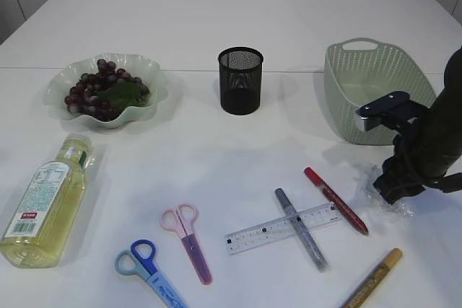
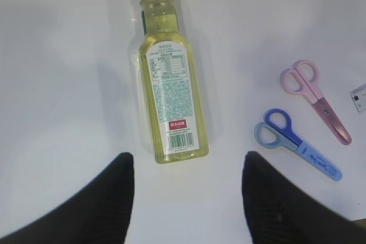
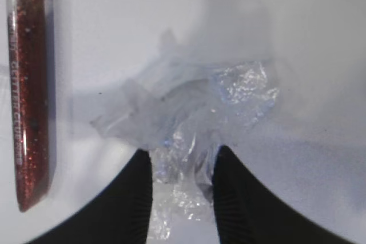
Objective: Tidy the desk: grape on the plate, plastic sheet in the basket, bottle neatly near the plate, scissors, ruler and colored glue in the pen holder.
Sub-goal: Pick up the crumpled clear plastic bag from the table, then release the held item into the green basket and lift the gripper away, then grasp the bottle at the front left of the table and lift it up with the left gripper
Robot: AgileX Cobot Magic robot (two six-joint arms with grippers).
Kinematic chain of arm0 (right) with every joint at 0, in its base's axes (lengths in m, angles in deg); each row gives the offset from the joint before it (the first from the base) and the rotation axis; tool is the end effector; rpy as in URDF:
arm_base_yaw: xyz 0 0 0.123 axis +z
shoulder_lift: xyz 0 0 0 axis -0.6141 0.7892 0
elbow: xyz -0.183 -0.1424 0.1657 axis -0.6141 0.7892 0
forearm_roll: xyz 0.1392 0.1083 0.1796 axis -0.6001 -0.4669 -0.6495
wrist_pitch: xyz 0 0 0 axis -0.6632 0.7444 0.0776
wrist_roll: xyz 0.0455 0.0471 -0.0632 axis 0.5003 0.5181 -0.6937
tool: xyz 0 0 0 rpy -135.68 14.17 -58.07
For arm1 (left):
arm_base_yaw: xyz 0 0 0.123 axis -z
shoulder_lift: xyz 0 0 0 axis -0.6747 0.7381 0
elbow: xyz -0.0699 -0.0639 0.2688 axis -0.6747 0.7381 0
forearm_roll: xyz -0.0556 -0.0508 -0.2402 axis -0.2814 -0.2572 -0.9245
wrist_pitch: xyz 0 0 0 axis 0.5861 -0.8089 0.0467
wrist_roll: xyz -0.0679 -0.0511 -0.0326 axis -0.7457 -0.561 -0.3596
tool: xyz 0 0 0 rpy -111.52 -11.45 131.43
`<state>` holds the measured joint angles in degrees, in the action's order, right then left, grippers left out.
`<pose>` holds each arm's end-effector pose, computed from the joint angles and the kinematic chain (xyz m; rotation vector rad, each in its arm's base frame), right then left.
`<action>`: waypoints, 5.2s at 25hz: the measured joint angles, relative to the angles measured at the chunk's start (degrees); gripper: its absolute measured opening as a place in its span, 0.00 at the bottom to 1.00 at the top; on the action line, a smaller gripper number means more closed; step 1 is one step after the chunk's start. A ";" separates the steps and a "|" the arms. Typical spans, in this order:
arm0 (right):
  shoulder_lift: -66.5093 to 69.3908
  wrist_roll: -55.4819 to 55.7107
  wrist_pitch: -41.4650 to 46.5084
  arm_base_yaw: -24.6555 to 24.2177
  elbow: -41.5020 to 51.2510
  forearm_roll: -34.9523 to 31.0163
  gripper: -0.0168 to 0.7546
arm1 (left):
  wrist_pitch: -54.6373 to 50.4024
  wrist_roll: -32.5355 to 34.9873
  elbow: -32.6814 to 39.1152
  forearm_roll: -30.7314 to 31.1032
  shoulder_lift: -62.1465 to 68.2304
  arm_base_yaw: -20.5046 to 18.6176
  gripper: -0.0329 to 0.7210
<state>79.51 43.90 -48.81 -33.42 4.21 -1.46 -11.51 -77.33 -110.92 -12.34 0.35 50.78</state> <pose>0.3343 0.0329 0.1364 -0.7940 2.8279 0.0535 0.2005 -0.0367 0.3277 0.0979 2.6211 -0.1863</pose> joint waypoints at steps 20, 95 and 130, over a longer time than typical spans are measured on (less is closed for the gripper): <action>0.17 0.00 -0.92 0.00 0.00 0.02 0.04 | 0.08 0.00 0.00 -0.09 0.00 0.00 0.62; -2.34 34.80 28.14 1.25 -36.85 7.32 0.77 | 2.51 0.00 0.00 -1.11 4.67 0.00 0.62; -33.86 34.29 29.09 3.35 0.71 7.72 0.77 | -4.48 -6.08 -12.76 -0.02 32.36 0.59 0.65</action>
<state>45.66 78.20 -19.73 -30.07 4.92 6.25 -16.00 -83.41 -123.68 -12.36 32.71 51.37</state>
